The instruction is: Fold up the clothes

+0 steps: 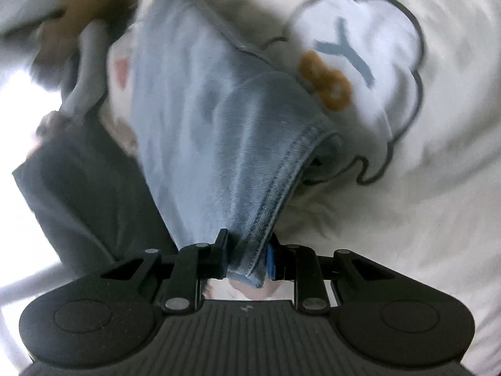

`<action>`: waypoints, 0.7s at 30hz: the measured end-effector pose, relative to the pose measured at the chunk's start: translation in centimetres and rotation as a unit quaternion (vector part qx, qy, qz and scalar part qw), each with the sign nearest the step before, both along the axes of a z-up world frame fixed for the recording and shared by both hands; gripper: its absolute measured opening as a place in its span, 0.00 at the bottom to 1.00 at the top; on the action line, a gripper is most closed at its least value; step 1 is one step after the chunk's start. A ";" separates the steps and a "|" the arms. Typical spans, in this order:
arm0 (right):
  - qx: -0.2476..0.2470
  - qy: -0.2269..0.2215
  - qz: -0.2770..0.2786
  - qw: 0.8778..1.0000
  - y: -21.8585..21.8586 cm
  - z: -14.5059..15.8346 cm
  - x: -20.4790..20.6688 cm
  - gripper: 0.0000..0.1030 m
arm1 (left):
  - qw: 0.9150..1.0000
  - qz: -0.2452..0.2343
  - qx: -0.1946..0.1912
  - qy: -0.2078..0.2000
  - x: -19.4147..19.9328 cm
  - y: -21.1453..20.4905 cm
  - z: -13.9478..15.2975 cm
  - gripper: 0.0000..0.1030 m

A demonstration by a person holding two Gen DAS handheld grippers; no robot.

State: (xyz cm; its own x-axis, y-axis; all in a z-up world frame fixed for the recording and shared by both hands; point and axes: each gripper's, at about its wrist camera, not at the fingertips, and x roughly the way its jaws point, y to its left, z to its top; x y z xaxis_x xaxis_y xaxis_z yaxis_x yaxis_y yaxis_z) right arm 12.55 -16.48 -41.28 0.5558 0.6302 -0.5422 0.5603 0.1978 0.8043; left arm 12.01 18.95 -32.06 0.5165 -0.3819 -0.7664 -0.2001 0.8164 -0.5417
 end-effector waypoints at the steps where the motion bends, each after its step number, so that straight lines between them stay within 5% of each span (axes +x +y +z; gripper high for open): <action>1: -0.012 -0.008 0.012 1.000 0.0 0.0 0.0 0.21 | 1.000 0.001 0.002 0.002 0.0 0.0 -0.1 0.23; 10: -0.106 -0.029 0.120 0.987 2.3 -1.0 1.1 0.17 | 1.000 -0.001 0.030 0.004 0.6 0.0 -1.1 0.19; 12: -0.126 -0.020 0.160 0.979 3.1 -0.8 1.2 0.01 | 0.999 -0.007 0.034 -0.004 0.6 0.1 -0.8 0.19; 17: -0.129 -0.018 0.134 0.982 1.9 0.4 0.0 0.02 | 0.999 -0.004 0.035 -0.014 0.5 0.8 -0.1 0.14; 18: -0.125 -0.019 0.118 0.985 1.3 0.8 -0.4 0.09 | 0.999 -0.001 0.036 -0.015 0.4 0.9 0.0 0.13; 19: -0.121 -0.021 0.100 0.987 0.5 1.1 -0.7 0.17 | 0.999 0.005 0.040 -0.015 0.4 1.1 0.1 0.01; 20: -0.115 -0.023 0.079 0.990 -0.2 1.4 -1.0 0.34 | 0.999 0.016 0.049 -0.013 0.4 1.4 0.3 0.00; 21: -0.107 -0.026 0.054 0.992 -1.1 1.7 -1.2 0.40 | 0.998 0.027 0.057 -0.010 0.4 1.7 0.4 0.00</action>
State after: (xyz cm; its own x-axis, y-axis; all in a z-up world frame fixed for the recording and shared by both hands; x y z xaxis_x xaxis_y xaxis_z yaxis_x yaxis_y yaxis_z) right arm 11.34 -17.56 -39.63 0.5220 0.5618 -0.6418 0.4844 0.4241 0.7652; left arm 12.40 20.68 -31.68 0.5501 -0.2644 -0.7922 -0.2348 0.8614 -0.4505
